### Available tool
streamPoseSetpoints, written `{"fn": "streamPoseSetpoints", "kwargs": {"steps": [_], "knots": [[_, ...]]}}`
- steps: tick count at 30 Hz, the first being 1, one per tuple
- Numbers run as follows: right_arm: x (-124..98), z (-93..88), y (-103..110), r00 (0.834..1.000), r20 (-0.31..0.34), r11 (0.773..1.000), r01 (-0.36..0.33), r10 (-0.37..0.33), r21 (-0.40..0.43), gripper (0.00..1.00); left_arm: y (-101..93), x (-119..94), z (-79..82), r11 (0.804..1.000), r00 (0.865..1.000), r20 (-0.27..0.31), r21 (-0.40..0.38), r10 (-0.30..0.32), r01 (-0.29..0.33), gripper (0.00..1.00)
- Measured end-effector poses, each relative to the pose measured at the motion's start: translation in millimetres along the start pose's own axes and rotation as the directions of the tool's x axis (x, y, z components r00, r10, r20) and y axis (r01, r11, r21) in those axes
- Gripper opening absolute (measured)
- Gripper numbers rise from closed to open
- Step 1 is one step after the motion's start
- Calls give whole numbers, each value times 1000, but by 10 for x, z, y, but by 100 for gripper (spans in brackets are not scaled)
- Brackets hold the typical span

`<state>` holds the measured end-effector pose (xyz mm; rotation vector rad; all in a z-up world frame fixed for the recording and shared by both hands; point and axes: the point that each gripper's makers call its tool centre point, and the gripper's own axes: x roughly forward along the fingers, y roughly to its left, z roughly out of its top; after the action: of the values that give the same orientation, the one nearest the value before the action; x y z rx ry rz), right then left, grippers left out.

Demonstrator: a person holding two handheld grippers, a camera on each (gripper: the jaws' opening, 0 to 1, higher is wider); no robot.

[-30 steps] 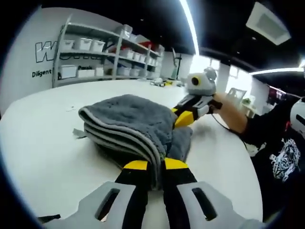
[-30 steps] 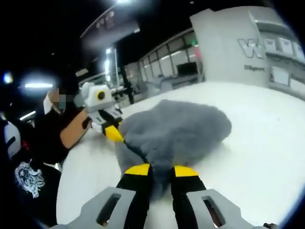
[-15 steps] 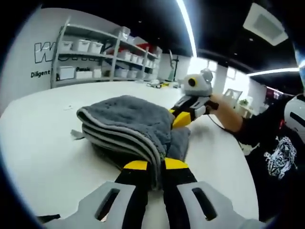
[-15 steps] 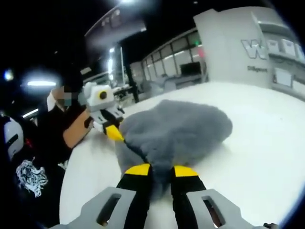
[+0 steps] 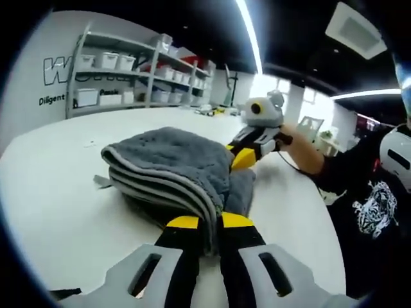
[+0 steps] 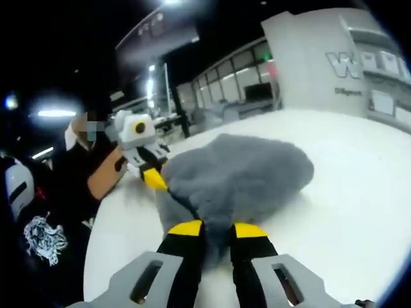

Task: Open the folded towel by lifting each exposed corner and separating the folded layers until the towel lies flat within the target outline without major curled edges

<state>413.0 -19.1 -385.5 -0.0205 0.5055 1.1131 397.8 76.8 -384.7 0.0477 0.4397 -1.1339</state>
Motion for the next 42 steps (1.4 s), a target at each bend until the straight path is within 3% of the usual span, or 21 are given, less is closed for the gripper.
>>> {"fn": "streamPoseSetpoints", "kwargs": {"steps": [21,42], "knots": [[-6,-27,65,1000,-12,1000,-14,14,-3,10,-67,-27,-42,999,1000,-23,32,-2,3,8],[-12,-35,61,1000,-9,1000,-13,13,9,11,-40,-24,-13,999,1000,7,43,-6,6,11]]}}
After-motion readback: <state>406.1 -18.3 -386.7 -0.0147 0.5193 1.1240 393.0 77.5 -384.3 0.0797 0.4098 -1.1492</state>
